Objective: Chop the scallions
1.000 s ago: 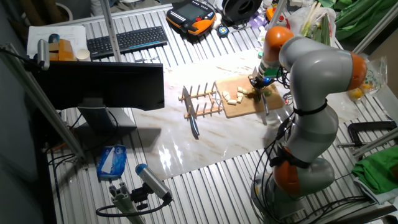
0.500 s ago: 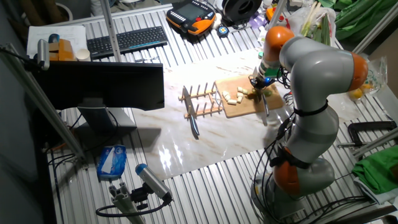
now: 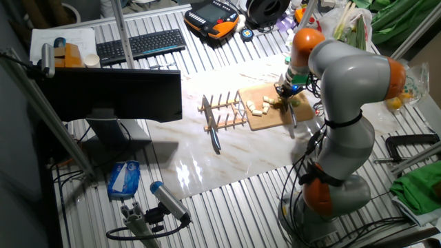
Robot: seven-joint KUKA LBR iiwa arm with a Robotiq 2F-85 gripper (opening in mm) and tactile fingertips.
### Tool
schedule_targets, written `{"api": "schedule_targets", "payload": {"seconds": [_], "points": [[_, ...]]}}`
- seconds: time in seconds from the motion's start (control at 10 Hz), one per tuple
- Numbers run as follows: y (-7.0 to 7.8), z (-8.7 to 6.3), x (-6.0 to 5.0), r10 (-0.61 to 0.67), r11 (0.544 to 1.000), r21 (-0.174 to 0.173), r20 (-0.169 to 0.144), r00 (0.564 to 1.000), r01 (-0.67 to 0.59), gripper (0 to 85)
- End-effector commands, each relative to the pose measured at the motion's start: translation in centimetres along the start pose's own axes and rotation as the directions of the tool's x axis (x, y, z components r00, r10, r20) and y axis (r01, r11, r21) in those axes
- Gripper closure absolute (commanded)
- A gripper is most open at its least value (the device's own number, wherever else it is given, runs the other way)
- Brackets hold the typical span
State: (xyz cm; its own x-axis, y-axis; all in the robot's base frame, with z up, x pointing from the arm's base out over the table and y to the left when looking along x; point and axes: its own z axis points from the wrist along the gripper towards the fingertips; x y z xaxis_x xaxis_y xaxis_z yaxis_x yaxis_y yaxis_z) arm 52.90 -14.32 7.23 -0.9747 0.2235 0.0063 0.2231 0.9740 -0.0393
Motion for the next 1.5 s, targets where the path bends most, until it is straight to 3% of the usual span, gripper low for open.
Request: {"api": "schedule_targets", "payload": {"seconds": [0.0,0.3,0.6,1.1,1.4], "points": [[0.1,0.0,-0.1,0.000,1.000,0.000,0.000,1.000,0.000,84.3],[1.2,-0.3,-0.2,-0.002,1.000,-0.008,-0.007,1.000,0.002,84.3],[3.6,-0.3,0.0,0.007,1.000,-0.008,-0.008,1.000,-0.007,84.3],[2.9,-4.3,0.4,0.005,1.000,0.016,-0.020,1.000,-0.005,84.3],[3.2,-3.5,0.2,0.008,1.000,0.006,-0.025,1.000,-0.008,84.3]]}}
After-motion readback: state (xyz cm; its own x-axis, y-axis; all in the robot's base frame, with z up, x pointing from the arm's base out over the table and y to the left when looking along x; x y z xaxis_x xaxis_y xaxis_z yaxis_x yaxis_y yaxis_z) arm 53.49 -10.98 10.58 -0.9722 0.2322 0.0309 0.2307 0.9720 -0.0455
